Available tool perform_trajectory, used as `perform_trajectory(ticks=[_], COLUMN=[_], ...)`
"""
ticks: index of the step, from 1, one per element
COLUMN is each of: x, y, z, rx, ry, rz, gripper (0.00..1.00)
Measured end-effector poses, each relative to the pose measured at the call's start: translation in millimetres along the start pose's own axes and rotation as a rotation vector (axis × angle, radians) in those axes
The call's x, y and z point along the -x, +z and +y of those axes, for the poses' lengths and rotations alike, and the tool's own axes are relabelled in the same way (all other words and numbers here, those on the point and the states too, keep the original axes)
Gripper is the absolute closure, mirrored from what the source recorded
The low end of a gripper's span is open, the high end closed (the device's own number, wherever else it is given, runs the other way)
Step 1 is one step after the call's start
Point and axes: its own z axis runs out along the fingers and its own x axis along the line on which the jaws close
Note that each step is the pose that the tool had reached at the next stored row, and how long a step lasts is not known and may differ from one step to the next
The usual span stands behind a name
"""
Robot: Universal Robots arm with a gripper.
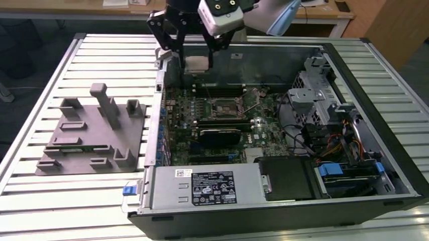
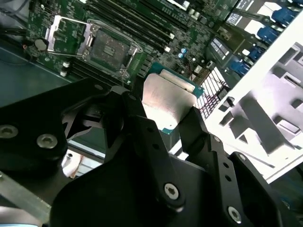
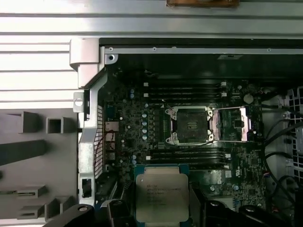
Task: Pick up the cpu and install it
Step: 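Pick up the cpu and move it towards the insertion slot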
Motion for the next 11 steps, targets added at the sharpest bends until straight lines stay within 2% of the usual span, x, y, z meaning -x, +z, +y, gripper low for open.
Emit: perform_trajectory(ticks=[11], x=[18.6], y=[20.1], z=[-0.9], rx=[-0.0003], ry=[0.0], rz=[-0.0001], gripper=[0.46])
